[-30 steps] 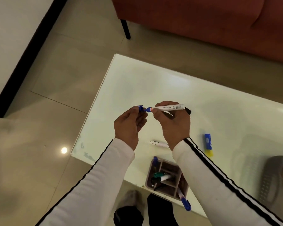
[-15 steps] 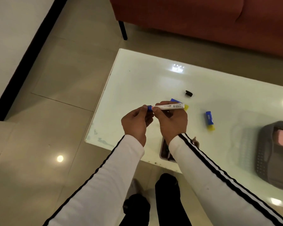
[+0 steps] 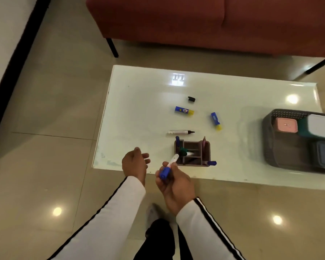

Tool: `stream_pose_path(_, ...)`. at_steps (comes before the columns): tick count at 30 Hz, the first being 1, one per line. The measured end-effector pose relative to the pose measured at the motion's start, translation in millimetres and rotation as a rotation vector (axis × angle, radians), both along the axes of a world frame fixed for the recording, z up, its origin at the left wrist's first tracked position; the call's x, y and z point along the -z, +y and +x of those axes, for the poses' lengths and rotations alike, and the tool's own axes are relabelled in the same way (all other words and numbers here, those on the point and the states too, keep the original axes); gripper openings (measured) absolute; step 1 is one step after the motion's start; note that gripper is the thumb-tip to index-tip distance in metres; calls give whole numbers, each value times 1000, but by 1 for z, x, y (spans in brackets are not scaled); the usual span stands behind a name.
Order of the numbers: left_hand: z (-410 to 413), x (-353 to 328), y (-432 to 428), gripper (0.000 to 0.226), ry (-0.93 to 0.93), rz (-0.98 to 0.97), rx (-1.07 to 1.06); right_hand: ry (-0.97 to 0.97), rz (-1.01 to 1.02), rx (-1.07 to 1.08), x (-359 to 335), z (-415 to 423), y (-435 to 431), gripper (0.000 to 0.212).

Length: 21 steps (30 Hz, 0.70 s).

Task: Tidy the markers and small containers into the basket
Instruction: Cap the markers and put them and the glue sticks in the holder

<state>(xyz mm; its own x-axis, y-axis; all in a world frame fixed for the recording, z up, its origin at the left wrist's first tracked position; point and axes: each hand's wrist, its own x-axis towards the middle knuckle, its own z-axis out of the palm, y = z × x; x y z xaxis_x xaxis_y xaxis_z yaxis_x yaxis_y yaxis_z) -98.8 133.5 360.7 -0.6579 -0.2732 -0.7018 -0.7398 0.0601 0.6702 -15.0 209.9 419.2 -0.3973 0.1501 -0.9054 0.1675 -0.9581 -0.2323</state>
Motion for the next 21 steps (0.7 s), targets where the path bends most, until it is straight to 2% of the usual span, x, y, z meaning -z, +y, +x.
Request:
stream_pose_path(6, 20, 24, -14, 19, -19, -57, 96, -132, -41, 128, 29, 3, 14, 24)
stream_pose_path(13, 20, 28, 0, 16, 7, -33, 171, -170, -83, 172, 47, 0, 28, 25)
stream_pose_path(21, 2, 23, 21, 15, 30, -1, 203, -170, -52, 81, 38, -6, 39, 20)
